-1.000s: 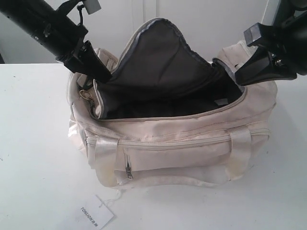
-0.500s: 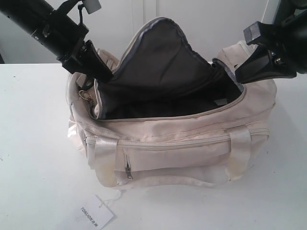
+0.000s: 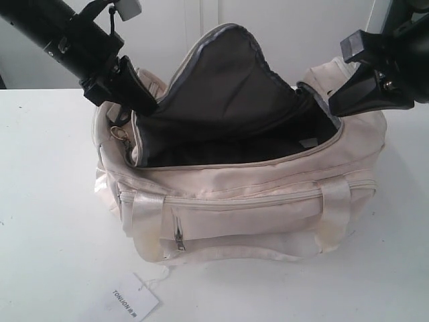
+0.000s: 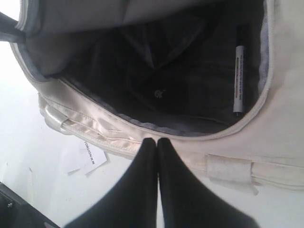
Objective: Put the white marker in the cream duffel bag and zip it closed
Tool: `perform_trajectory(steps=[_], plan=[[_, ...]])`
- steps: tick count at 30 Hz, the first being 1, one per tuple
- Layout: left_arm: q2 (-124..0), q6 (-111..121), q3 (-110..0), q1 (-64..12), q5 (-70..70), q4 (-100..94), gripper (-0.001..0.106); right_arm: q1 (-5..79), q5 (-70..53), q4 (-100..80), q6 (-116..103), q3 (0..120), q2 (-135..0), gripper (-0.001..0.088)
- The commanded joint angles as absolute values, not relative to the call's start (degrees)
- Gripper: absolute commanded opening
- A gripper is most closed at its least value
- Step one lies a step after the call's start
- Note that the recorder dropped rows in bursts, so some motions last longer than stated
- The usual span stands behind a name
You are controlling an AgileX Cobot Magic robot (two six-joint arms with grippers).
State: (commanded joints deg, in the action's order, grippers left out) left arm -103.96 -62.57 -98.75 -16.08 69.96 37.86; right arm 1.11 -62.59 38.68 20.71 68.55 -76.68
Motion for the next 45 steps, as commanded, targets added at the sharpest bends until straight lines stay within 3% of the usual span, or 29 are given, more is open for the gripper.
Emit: perform_trajectory(steps=[7, 11, 45], plan=[[-104.0, -62.8, -98.7, -16.1, 70.0, 37.9, 0.036, 1.1, -62.3, 38.5, 19.2, 68.6, -76.7, 0.0000], [-104.0, -61.9, -98.7, -16.1, 70.0, 37.9, 0.043, 1.1, -62.2, 38.5, 19.2, 68.6, -76.7, 0.0000], [-97.4, -50.9, -98.7, -16.1, 70.0, 44.6, 0.044, 1.1, -55.7, 38.8, 24.3, 68.6, -76.7, 0.0000]])
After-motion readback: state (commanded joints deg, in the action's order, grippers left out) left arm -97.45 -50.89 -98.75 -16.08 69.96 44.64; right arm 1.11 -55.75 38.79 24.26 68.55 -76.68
